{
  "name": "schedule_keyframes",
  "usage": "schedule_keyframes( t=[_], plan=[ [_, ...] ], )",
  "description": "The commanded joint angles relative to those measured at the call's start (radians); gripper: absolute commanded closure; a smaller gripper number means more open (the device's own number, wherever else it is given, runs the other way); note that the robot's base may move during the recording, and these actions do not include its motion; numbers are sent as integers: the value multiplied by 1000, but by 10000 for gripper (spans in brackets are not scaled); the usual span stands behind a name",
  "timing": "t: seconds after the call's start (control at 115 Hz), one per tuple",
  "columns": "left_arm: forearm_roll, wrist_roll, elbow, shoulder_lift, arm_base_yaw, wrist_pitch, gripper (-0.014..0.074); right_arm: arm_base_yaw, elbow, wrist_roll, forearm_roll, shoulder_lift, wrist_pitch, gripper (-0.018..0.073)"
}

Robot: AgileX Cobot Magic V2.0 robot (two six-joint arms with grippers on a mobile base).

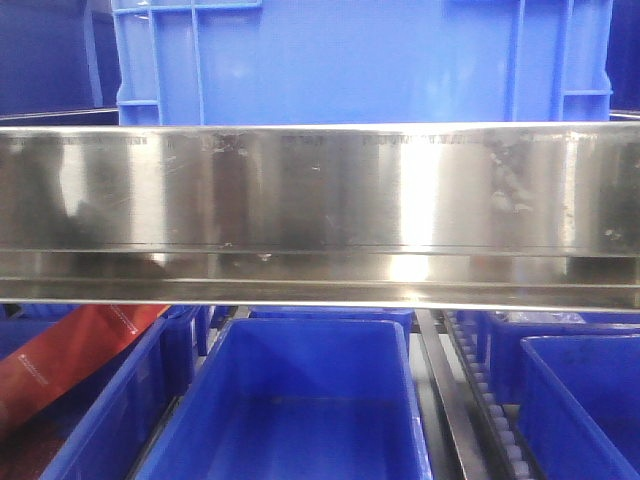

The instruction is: Place cylindrical capacitor in blue bin on shelf

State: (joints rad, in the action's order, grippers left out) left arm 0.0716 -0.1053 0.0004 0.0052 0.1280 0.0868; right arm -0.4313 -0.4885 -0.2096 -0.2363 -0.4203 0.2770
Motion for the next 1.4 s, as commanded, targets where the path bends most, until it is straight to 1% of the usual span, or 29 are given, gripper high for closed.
schedule_keyframes(
  t=[0.0, 0.774, 0.861, 0.869, 0.895, 0.904, 0.913, 0.939, 0.948, 0.974, 0.982, 1.043, 1.052, 1.078, 1.104, 1.113, 1.139, 1.156, 1.261, 1.391],
  plan=[
    [-7, 1, 0, -5, -4, -6, 707, 4, 2, 1, 7, 6, -22, 712],
    [-7, 1, 0, -5, -4, -6, 707, 12, 4, 1, 7, 6, -23, 712],
    [-7, 1, 0, -5, -4, -6, 707, 64, 6, 1, 26, 9, -8, 712],
    [-7, 1, 0, -5, -4, -6, 707, 86, 6, 1, 26, 12, -8, 712],
    [-7, 1, 0, -5, -4, -6, 707, 101, 12, 1, 26, 18, -11, 712],
    [-7, 1, 0, -5, -4, -6, 707, 126, 15, 1, 26, 23, -13, 712],
    [-7, 1, 0, -5, -4, -6, 707, 126, 17, 1, 26, 26, -13, 712],
    [-7, 1, 0, -5, -4, -6, 707, 171, 28, 1, 27, 37, -22, 712],
    [-7, 1, 0, -5, -4, -6, 707, 171, 31, 1, 27, 40, -22, 712],
    [-7, 1, 0, -5, -4, -6, 707, 216, 44, 1, 27, 55, -35, 712],
    [-7, 1, 0, -5, -4, -6, 707, 216, 48, 1, 27, 59, -35, 712],
    [-7, 1, 0, -5, -4, -6, 707, 301, 92, 3, 27, 100, -57, 712],
    [-7, 1, 0, -5, -4, -6, 707, 301, 97, 6, 27, 106, -57, 712],
    [-7, 1, 0, -5, -4, -6, 707, 342, 118, 11, 27, 127, -61, 712],
    [-7, 1, 0, -5, -4, -6, 707, 357, 134, 16, 27, 143, -61, 712],
    [-7, 1, 0, -5, -4, -6, 707, 378, 145, 19, 27, 154, -61, 712],
    [-7, 1, 0, -5, -4, -6, 707, 391, 162, 24, 27, 170, -61, 712],
    [-7, 1, 0, -5, -4, -6, 707, 415, 185, 31, 30, 191, -61, 712],
    [-7, 1, 0, -5, -4, -6, 707, 472, 261, 68, 60, 254, -81, 712],
    [-7, 1, 0, -5, -4, -6, 707, 483, 364, 78, 76, 318, -154, 712]
  ],
)
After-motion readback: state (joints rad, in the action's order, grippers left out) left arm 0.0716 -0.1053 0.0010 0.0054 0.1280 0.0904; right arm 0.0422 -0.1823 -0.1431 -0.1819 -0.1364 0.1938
